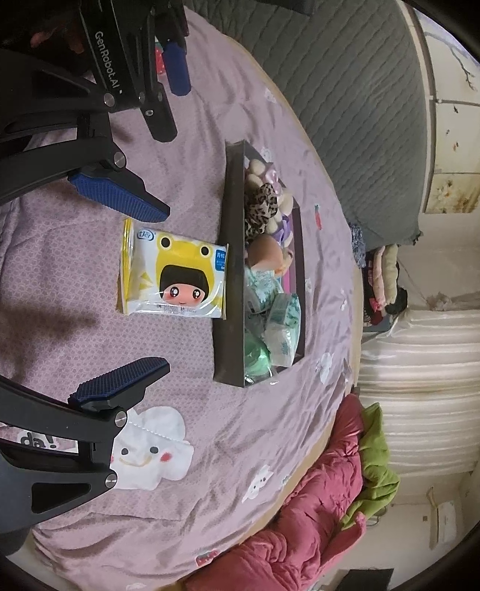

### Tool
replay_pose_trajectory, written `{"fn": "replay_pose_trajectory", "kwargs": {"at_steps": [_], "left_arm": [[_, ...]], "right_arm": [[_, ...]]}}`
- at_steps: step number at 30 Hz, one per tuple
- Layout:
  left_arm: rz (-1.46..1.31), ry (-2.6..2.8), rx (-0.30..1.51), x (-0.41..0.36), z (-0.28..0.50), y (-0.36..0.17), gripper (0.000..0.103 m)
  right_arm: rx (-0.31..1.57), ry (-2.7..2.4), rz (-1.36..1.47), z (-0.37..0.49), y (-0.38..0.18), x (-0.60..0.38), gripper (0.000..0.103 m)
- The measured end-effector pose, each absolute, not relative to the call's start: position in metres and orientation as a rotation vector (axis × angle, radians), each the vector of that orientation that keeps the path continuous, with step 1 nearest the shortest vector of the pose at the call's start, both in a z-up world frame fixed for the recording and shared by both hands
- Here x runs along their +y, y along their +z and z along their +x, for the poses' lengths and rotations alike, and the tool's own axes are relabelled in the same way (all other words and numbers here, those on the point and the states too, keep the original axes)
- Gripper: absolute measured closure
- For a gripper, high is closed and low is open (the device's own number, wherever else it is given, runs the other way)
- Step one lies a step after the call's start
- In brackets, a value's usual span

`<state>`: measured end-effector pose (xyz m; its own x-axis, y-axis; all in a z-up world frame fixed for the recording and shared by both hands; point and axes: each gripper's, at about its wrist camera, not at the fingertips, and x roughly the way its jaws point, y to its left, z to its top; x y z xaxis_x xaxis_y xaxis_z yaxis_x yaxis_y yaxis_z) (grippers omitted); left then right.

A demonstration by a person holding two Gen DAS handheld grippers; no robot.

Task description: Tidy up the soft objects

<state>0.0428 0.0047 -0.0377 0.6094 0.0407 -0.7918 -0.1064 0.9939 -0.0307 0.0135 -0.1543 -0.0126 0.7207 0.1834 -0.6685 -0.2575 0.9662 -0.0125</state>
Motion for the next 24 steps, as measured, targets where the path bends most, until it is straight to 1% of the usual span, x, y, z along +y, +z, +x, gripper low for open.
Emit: {"fn": "replay_pose_trajectory", "kwargs": {"at_steps": [24], "left_arm": [[-0.098,0.094,0.950,0.0117,0.0458,-0.0471,0.038]], "right_arm": [[0.737,0.240,-0.106,0.0141,-0.0146,-0.1543,0.026]]}}
